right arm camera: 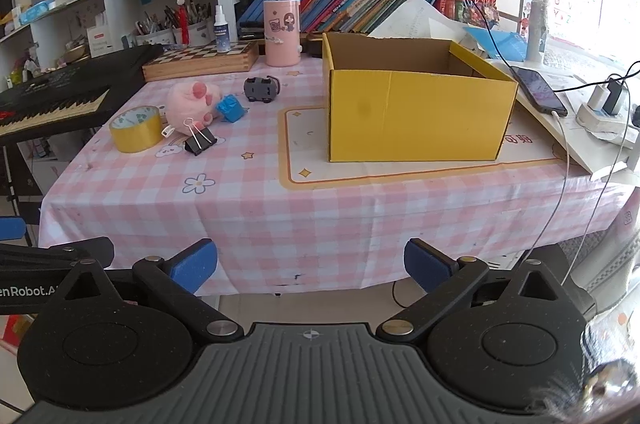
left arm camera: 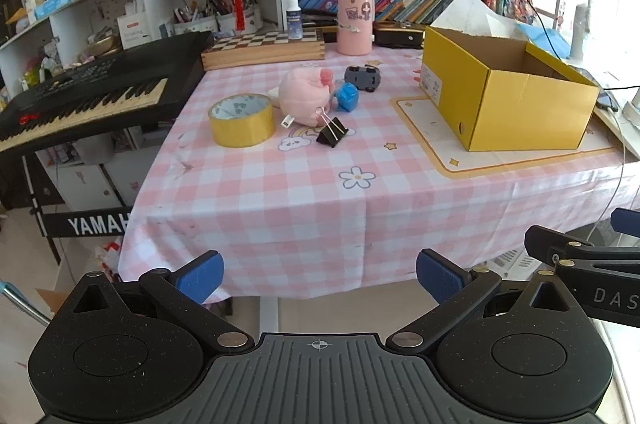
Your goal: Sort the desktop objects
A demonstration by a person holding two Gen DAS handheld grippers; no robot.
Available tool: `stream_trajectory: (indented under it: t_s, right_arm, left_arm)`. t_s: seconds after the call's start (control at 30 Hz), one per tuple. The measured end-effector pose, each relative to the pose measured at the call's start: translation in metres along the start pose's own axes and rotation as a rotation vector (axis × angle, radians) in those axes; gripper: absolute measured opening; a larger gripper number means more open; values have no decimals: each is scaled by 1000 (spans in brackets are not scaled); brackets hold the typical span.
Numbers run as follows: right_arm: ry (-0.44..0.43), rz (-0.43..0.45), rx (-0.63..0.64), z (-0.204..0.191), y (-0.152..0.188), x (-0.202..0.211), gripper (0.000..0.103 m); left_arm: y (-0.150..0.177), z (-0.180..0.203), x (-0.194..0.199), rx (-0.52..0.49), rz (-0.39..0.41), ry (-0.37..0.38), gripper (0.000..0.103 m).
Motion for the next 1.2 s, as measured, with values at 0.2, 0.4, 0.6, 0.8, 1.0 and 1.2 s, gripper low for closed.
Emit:
stream_trajectory:
  t_s: [0.2, 0.4, 0.6, 0.8, 1.0, 1.2]
  right_arm:
    - [-25, 3, -1, 1, -3, -2, 101]
    - [-47, 10, 11, -2, -5, -2, 100]
    - [-59, 12, 15, -7, -8, -4, 98]
    - [-86, 18, 30, -19, -11, -6, 98]
    - [-113, 40, 52, -34, -18, -8, 98]
    - [-141, 41, 67, -45, -27, -20, 98]
  left_arm:
    - [-1, -1, 0, 3, -4, -7, 103]
    - [0, -3, -1, 10, -6, -10, 103]
    - [0, -8, 1, 17, -1, -18, 103]
    - [0, -21, 2, 43, 5, -21, 103]
    - [-4, -39, 2, 73, 12, -37, 103]
    - [-7, -52, -2, 90, 17, -63, 103]
Point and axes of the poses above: each gripper's, at about its wrist camera, not at the fingertips, and x roughly against the way its jaws point, z to its right, y to its underside, the point moved 3 cm from there along -x, roughly the way its jaws point, and after that the axes turned 1 degree about y, right-handed, at the moved point
